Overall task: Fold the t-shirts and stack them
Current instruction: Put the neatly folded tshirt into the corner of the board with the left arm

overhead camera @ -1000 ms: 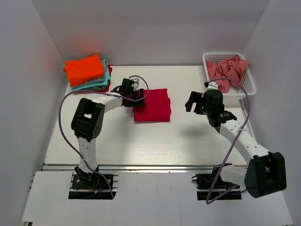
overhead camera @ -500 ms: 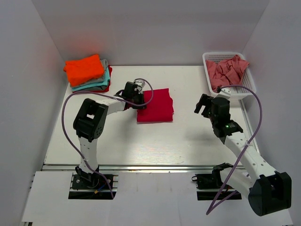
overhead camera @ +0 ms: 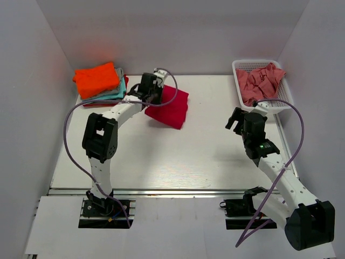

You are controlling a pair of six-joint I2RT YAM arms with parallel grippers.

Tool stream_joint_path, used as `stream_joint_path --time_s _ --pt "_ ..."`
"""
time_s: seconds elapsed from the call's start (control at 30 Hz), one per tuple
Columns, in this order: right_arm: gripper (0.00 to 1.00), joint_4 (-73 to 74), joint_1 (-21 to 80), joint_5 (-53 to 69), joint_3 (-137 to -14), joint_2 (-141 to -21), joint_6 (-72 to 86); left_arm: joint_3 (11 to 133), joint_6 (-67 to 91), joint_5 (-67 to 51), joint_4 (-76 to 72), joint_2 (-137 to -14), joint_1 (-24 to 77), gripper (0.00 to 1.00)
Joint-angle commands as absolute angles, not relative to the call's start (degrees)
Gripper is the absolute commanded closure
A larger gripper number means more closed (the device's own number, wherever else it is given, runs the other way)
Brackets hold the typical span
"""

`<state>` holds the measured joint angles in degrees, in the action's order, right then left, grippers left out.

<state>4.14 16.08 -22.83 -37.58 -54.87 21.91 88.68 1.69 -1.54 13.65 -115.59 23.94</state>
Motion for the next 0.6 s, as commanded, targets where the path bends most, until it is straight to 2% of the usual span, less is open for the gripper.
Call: stream_joint_path --time_s 0.0,0.33,0.57 --pt "0.09 0.62 15.64 -25.40 -36.56 -52.65 22.94 97.02 -5.36 2.90 17.66 -109.60 21.36 1.00" --pt "0.09 1.49 15.56 -25.84 -37.97 -50.01 23.38 122.31 -13.18 -3.42 28.46 -120.05 13.63 1.00" --pt "0.09 3.86 15.47 -25.58 -41.04 -49.83 23.73 131.30 -17.31 -6.68 30.23 -122.34 8.53 1.00"
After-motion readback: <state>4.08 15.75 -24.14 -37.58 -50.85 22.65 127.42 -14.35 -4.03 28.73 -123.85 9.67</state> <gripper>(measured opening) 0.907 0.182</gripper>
